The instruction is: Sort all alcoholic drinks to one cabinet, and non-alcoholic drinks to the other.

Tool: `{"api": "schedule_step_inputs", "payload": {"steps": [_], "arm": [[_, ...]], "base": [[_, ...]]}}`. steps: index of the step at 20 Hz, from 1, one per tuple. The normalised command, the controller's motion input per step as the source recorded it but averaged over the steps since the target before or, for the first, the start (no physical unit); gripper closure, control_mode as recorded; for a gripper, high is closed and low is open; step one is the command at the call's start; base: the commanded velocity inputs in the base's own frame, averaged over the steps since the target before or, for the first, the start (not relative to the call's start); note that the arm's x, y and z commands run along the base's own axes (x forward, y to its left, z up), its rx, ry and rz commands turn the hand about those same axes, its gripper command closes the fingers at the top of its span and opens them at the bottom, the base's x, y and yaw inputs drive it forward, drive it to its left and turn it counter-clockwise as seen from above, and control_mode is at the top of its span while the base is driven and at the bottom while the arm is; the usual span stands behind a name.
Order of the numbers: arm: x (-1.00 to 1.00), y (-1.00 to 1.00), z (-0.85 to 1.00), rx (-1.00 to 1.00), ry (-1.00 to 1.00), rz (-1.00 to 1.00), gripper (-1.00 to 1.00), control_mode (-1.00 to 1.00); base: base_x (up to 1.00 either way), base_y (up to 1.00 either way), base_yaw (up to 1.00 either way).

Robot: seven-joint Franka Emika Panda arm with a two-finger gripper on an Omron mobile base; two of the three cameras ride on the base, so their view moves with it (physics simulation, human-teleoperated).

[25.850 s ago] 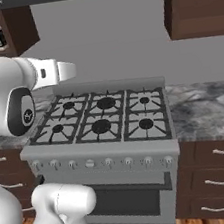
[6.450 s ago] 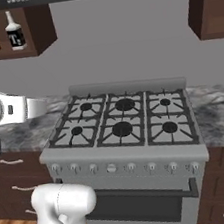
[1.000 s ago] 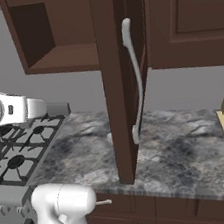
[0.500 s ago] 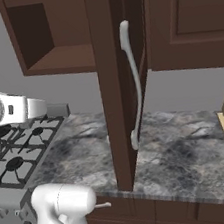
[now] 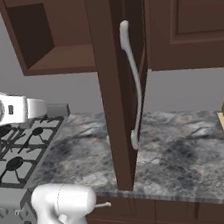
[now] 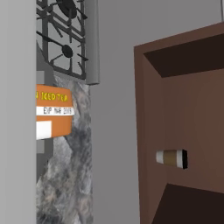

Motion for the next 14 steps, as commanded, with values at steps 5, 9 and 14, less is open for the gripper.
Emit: {"api": "schedule_step_inputs", "payload": {"steps": [5, 9, 14], "arm": [[-0.08, 0.00, 0.05, 0.00, -0.04, 0.00, 1.00, -1.00], [-0.21, 0.00, 0.17, 0.00, -0.10, 0.00, 1.00, -1.00], [-0.18, 0.00, 0.15, 0.00, -0.02, 0.00, 1.00, -1.00]], "base": [[0.00, 0.00, 0.00], [0.00, 0.00, 0.00], [0.00, 0.00, 0.00]]}}
